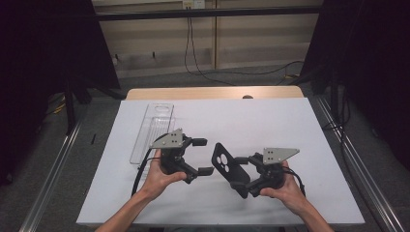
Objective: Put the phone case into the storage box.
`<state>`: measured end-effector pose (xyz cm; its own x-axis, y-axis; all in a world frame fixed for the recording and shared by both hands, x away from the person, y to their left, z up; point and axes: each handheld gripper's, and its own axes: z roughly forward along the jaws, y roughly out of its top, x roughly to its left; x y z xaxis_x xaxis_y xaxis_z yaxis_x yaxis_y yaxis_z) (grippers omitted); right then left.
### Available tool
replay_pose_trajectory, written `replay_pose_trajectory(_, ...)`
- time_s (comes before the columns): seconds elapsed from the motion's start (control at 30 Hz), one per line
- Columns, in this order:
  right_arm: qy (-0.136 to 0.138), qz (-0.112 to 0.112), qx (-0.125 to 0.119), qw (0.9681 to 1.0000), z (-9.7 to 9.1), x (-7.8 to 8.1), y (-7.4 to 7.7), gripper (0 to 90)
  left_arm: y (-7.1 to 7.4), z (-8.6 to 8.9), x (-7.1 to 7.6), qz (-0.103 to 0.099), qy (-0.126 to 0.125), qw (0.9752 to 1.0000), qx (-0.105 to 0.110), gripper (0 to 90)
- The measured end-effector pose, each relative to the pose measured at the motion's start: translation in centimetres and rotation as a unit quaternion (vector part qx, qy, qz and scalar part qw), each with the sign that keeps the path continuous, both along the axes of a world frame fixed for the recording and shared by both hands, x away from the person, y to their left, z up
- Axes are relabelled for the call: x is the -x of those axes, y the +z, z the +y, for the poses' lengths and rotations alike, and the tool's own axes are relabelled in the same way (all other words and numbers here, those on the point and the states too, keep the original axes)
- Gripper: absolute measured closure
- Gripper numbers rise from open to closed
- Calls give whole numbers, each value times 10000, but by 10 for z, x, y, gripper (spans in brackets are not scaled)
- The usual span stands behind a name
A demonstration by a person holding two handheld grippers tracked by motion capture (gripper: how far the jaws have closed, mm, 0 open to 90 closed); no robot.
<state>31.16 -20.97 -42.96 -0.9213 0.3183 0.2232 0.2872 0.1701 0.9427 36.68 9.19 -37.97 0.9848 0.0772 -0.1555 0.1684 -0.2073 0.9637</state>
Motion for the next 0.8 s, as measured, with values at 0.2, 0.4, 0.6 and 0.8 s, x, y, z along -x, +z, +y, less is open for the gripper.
replay_pose_trajectory(0.2, 64, 27, 3, 10000, 0, 0, 0, 147, 1, -3, 0, -36, -224, 9997, 13, 15)
replay_pose_trajectory(0.4, 127, 46, 11, 9999, 3, 0, -2, 146, -2, -4, -1, -39, -257, 9997, -35, 15)
replay_pose_trajectory(0.6, 226, 81, 12, 9997, 5, 0, -3, 146, -6, -8, -2, 5, -328, 9994, -104, 15)
replay_pose_trajectory(0.8, 289, 72, -1, 9996, 5, 0, -3, 146, -9, -12, -3, 47, -443, 9990, -71, 14)
